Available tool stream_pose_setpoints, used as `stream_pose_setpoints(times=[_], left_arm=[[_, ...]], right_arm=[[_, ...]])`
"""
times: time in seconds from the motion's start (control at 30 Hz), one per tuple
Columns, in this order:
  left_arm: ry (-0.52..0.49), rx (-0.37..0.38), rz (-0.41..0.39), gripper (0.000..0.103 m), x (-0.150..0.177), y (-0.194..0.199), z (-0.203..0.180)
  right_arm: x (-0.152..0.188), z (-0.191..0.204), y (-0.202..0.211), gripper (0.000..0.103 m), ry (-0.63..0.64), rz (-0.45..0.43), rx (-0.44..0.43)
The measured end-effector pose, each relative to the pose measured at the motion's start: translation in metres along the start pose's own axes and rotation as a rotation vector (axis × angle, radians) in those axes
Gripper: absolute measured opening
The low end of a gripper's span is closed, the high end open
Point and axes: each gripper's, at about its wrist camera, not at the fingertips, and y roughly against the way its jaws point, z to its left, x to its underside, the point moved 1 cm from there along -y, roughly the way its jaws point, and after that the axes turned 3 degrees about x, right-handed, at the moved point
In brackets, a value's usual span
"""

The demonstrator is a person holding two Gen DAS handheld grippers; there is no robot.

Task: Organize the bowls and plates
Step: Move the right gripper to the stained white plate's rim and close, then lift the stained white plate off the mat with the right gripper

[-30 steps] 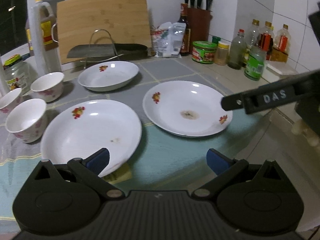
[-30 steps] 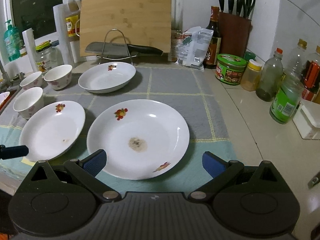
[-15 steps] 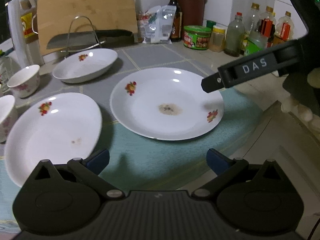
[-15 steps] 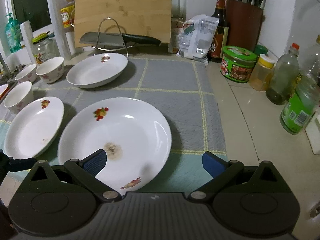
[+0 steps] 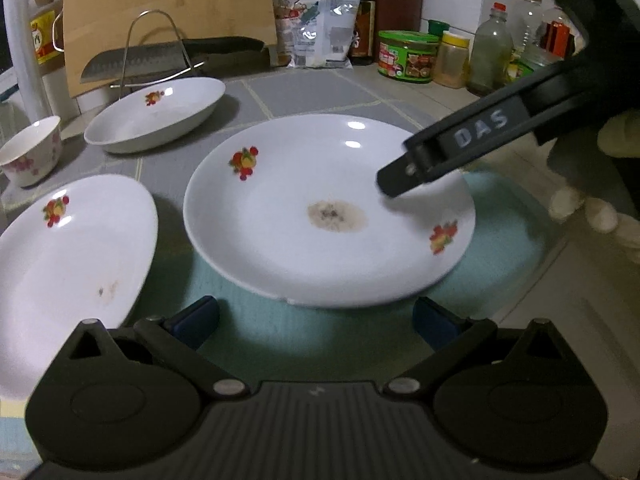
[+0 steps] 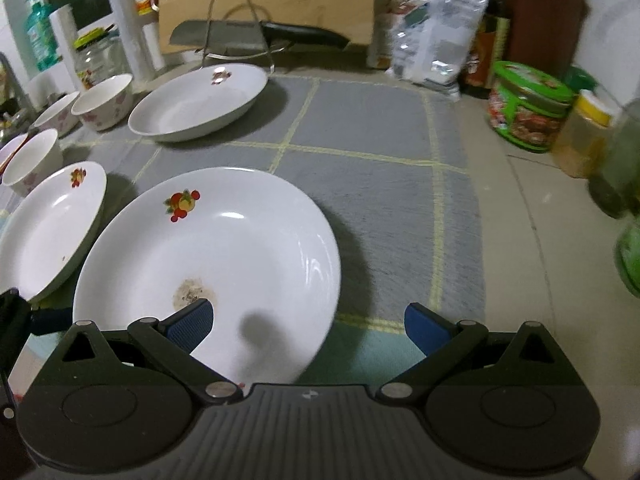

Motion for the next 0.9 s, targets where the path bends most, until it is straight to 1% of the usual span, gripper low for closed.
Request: stream_pose_setpoints(times=[0.1,0.17,0.23,0.33,0.43,0.5,0.6,0.73,0.83,0.9], left_arm=[[0.010,-0.011,-0.016,0.103,-0.004,-0.005,0.000],[0.012,-0.012,-0.013,0.103,-0.007,-0.007,0.000],[0.009,-0.008,-0.007,0.103,-0.010,-0.008,0.000],[0.005,-0.005,-0.020,0.103,-0.008,-0.008,0.001],[0.006,-0.007,-0.043,0.103,-0.004,-0.007,0.000],[0.003,-0.007,-0.072,0.103,0.000,-0.006,-0.001],[0.000,-0.007,-0.104,0.103,0.005,-0.005,-0.001],[0.004,-0.012,-0.087,0.103,0.001,-0.006,-0.002],[-0.002,-0.008,-0.096,0.103,0.003,-0.005,-0.002],[-0.009,-0.003,-0.096,0.103,0.002,-0.005,-0.001]], right_arm=[[-0.006,0.001,-0.011,0.103,0.033,0.021,-0.030],[-0.009,0.002,-0.018,0.103,0.058,0.034,-0.054],[-0.013,0.002,-0.025,0.103,0.084,0.049,-0.069],[-0.019,0.005,-0.031,0.103,0.142,0.054,-0.080],[-0.024,0.006,-0.034,0.103,0.186,0.067,-0.104],[-0.027,0.005,-0.036,0.103,0.215,0.073,-0.121],[-0.025,0.002,-0.035,0.103,0.249,0.054,-0.148],[-0.026,-0.003,-0.034,0.103,0.284,0.050,-0.176],[-0.028,-0.004,-0.036,0.103,0.321,0.051,-0.203],[-0.032,-0.006,-0.037,0.103,0.337,0.055,-0.254]])
